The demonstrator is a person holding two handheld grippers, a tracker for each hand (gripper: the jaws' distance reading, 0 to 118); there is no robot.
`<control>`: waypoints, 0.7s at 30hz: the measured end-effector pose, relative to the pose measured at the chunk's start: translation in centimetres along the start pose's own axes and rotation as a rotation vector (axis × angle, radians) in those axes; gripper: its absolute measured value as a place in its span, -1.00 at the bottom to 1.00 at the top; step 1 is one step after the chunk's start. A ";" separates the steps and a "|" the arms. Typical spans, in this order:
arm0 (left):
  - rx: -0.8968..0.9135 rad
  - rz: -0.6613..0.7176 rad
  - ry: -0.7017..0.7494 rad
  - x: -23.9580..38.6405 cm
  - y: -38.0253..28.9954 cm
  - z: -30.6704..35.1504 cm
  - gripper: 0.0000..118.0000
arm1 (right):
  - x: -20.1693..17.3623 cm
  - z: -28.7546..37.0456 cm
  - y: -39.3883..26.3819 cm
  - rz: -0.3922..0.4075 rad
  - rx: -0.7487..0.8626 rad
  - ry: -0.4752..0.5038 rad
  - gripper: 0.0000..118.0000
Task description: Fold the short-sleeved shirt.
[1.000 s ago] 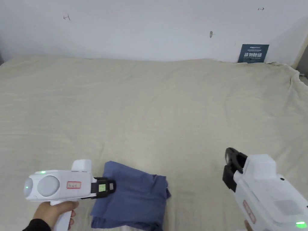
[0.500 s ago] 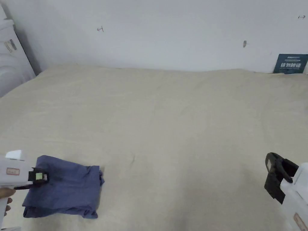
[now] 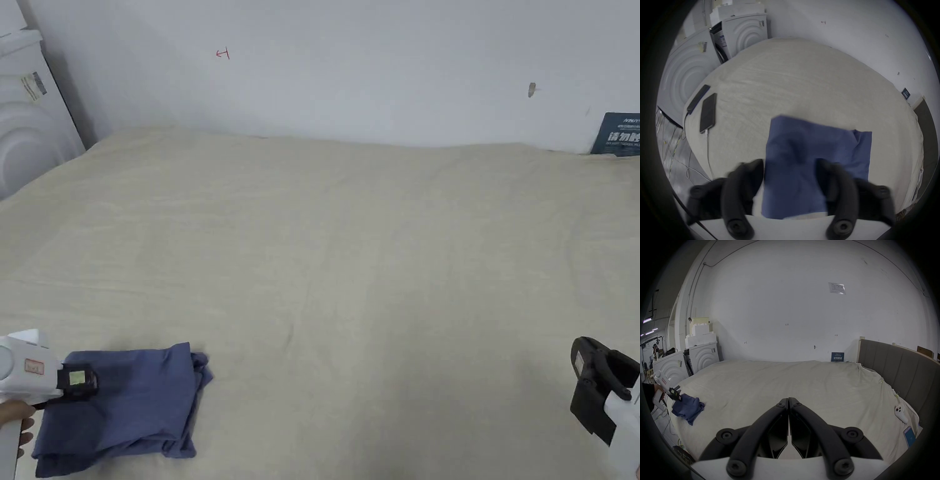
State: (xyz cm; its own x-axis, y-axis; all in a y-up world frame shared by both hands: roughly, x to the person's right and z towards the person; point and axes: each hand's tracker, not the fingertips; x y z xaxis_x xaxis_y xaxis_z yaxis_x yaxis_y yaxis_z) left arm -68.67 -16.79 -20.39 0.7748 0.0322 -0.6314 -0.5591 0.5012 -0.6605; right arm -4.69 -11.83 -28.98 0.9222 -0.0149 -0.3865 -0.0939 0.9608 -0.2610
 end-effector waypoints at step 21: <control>0.770 -0.199 -0.066 15.0 -4.3 22.6 0.71 | 0.9 3.4 5.7 0.030 0.164 -0.052 -1.00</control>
State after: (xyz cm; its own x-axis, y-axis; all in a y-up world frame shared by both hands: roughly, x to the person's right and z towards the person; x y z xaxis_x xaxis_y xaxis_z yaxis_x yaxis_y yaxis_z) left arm -47.96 1.09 -17.88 0.8679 -0.0821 -0.4899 -0.0658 0.9586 -0.2772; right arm -3.16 -5.43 -27.81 0.9384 0.0248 -0.3448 -0.0633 0.9929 -0.1008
